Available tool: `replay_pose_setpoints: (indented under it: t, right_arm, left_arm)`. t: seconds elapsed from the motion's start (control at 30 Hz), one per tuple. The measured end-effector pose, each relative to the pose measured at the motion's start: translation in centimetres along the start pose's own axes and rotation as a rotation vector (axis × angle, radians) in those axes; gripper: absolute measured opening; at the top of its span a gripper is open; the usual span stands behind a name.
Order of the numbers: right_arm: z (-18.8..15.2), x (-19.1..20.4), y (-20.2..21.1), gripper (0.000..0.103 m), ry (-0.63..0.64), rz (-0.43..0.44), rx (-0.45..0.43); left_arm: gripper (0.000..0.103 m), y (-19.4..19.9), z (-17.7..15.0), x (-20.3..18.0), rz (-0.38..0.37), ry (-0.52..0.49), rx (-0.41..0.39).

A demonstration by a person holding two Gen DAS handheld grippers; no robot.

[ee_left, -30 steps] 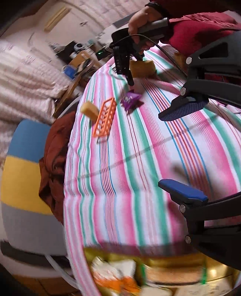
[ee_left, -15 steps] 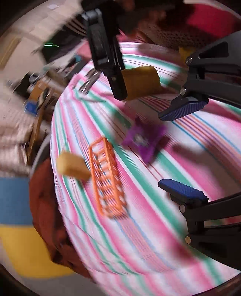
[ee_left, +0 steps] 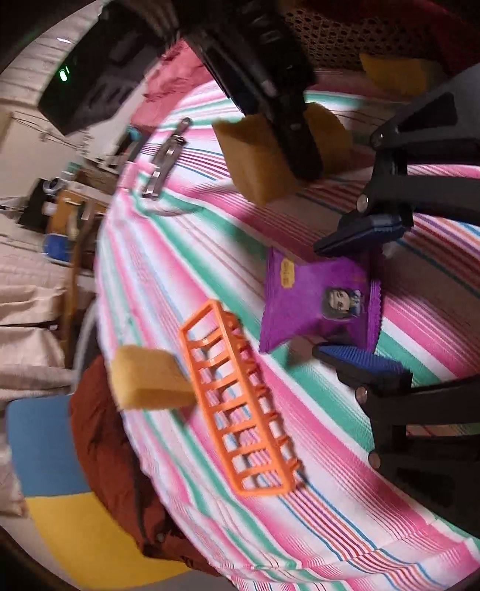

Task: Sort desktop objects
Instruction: 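Grasp the purple packet with the left tool while the right tool grasps a yellow sponge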

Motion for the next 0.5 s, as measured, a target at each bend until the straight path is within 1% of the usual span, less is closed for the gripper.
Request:
replay_pose_setpoints:
  t: [0.07, 0.3, 0.4, 0.5]
  right_arm:
    - [0.0, -0.3, 0.3, 0.051, -0.01, 0.022, -0.012]
    - [0.2, -0.8, 1.5, 0.051, -0.005, 0.055, -0.067]
    - [-0.2, -1.0, 1.8, 0.051, -0.01, 0.062, -0.081]
    - [-0.3, -1.1, 2.2, 0.051, -0.007, 0.068, -0.099]
  left_arm:
    - [0.044, 0.4, -0.5, 0.4, -0.011, 0.025, -0.024]
    - [0.042, 2.5, -2.7, 3.1, -0.034, 0.185, -0.1]
    - [0.042, 3.9, -4.5, 4.5, -0.05, 0.261, -0.14]
    - [0.042, 4.9, -5.9, 5.2, -0.056, 0.306, -0.169]
Point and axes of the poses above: each gripper's, at about its wrist camera, not at the fingertips, and y roughly against the way its jaws point, x to its left, z to its top, the point moved 6 cm from there along -y, roughly the way its jaws point, and after that the axes turned 6 degrees about x, right-handed, at the moved point
